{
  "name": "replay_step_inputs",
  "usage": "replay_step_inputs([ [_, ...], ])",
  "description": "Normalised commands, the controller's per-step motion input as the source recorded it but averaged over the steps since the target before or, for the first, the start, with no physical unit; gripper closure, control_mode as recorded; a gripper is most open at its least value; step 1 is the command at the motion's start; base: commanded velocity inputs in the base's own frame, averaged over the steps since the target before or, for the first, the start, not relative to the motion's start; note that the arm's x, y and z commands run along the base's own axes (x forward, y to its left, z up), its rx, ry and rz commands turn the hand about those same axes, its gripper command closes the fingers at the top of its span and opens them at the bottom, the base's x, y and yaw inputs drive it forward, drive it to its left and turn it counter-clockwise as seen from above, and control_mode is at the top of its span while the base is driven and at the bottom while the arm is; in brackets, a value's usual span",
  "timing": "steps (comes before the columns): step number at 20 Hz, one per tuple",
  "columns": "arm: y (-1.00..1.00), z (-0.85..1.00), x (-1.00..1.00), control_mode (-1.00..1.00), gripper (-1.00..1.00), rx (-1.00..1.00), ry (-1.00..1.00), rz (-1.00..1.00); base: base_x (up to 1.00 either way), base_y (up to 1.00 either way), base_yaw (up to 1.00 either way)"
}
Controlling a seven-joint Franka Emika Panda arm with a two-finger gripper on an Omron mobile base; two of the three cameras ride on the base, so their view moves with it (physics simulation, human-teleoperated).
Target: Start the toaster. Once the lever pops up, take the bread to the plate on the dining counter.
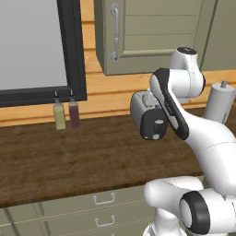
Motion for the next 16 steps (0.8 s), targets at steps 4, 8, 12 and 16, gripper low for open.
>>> replay_step_inputs([
  [4,-0.04,0.00,-0.08,-1.00,-1.00,0.01,-0.01,0.00,0.00,0.00,0.00],
  [8,-0.27,0.00,-0.09,-1.00,-1.00,0.05,-0.06,0.00,0.00,0.00,0.00],
  [12,-0.34,-0.06,-0.01,-1.00,-1.00,0.03,-0.05,0.00,0.00,0.00,0.00],
  [16,-0.35,-0.19,0.00,-1.00,1.00,0.00,-0.01,0.00,0.00,0.00,0.00],
])
